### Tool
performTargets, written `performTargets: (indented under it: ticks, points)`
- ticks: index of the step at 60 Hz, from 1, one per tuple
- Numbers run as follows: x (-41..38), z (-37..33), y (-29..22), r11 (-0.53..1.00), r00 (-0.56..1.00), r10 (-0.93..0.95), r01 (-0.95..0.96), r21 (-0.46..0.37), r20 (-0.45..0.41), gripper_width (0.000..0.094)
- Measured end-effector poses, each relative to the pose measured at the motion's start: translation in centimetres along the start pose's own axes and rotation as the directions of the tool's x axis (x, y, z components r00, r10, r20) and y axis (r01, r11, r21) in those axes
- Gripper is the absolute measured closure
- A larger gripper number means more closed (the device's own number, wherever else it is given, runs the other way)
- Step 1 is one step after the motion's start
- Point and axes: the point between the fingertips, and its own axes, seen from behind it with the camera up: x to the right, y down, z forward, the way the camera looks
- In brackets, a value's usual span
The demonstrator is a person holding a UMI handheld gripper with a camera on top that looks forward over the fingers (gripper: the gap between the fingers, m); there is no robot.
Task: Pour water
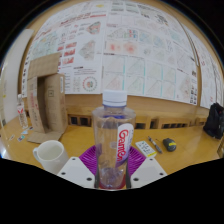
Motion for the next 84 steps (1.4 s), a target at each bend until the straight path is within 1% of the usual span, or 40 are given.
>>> performTargets:
  ticks: [3,6,7,9,13,14,19,20,21,23,25,29,34,43,51,59,64,73,84]
  points:
    - [0.1,-0.4,0.0,1.0,1.0,0.01,-0.01,-0.003,-0.005,0.0586]
    - [0.4,-0.4,-0.1,1.0,1.0,0.02,-0.02,-0.005,-0.017,0.0538]
    - [0.4,-0.4,-0.1,1.0,1.0,0.023,-0.023,-0.006,-0.018,0.0498]
    - [0.5,0.0,0.1,0.999,0.999,0.031,-0.031,-0.007,-0.018,0.0467]
    - [0.6,-0.4,0.3,0.999,0.999,0.034,-0.035,-0.04,-0.026,0.0398]
    - [0.7,-0.5,0.4,0.998,0.999,0.035,-0.036,-0.052,-0.03,0.037]
    - [1.0,-1.5,0.3,0.994,0.997,0.058,-0.062,-0.085,-0.049,0.0066]
    - [1.1,-1.7,0.3,0.994,0.997,0.06,-0.064,-0.087,-0.052,0.0103]
    - [1.1,-2.0,0.2,0.994,0.997,0.059,-0.064,-0.091,-0.059,0.0116]
    - [1.2,-2.8,0.1,0.994,0.996,0.05,-0.058,-0.097,-0.074,0.0106]
    - [1.3,-3.8,-0.1,0.993,0.996,0.033,-0.042,-0.106,-0.086,0.0077]
    - [1.4,-6.4,-0.6,0.993,0.995,-0.002,-0.01,-0.118,-0.101,0.0093]
    - [0.4,-10.6,-0.9,0.991,0.993,-0.007,-0.008,-0.136,-0.114,0.0087]
    - [-2.2,-20.0,-0.9,0.987,0.992,0.022,-0.041,-0.155,-0.127,0.0087]
    - [-4.6,-29.3,-0.2,0.983,0.99,0.0,-0.027,-0.181,-0.142,0.0085]
    - [-6.9,-37.4,0.1,0.983,0.991,0.012,-0.036,-0.178,-0.136,0.0089]
    - [-7.9,-41.8,0.3,0.984,0.988,0.011,-0.038,-0.172,-0.156,0.0082]
    - [-9.0,-47.0,0.6,0.986,0.988,-0.014,-0.013,-0.167,-0.156,0.0084]
    - [-9.4,-50.1,0.9,0.986,0.986,-0.021,-0.007,-0.167,-0.166,0.0084]
